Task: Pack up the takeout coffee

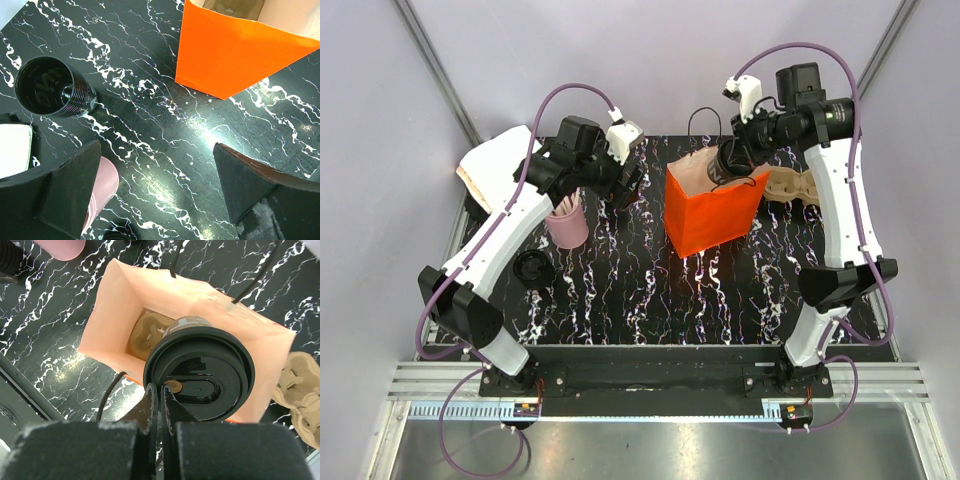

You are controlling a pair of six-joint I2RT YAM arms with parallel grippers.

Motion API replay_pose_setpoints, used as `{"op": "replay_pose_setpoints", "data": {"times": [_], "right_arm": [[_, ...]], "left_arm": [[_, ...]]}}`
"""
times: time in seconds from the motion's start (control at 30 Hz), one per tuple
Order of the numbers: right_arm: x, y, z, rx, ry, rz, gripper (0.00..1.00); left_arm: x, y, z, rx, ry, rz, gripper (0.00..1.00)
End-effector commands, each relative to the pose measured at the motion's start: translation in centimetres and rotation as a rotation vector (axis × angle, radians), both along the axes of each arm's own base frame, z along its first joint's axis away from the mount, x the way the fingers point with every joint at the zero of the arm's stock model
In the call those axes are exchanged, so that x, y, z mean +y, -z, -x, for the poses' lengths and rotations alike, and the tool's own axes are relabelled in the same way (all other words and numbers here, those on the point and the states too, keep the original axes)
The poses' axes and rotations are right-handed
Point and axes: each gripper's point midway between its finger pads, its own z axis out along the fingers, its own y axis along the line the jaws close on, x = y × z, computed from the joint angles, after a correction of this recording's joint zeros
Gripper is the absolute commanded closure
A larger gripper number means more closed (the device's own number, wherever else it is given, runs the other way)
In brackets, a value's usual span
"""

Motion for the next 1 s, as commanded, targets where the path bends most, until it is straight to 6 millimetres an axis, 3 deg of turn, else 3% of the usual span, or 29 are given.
{"op": "replay_pose_setpoints", "data": {"times": [0.0, 0.6, 0.87, 0.9, 0.97], "right_arm": [[0.7, 1.8, 0.4, 0.071, -0.005, 0.005, 1.0], [-0.3, 7.8, -2.2, 0.124, 0.036, 0.122, 1.0], [-0.6, 8.8, -3.1, 0.134, 0.063, 0.146, 1.0], [-0.8, 8.9, -3.3, 0.134, 0.072, 0.153, 1.0], [-0.9, 9.0, -3.2, 0.137, 0.077, 0.159, 1.0]], "left_arm": [[-0.4, -1.8, -0.5, -0.054, -0.001, 0.03, 0.01], [-0.3, -1.7, -1.1, -0.067, -0.016, 0.015, 0.01], [-0.5, -2.2, -3.1, -0.117, -0.025, -0.009, 0.01], [-0.8, -1.6, -3.7, -0.107, -0.027, -0.017, 0.01], [-1.1, -2.3, -4.7, -0.126, -0.044, -0.011, 0.01]]}}
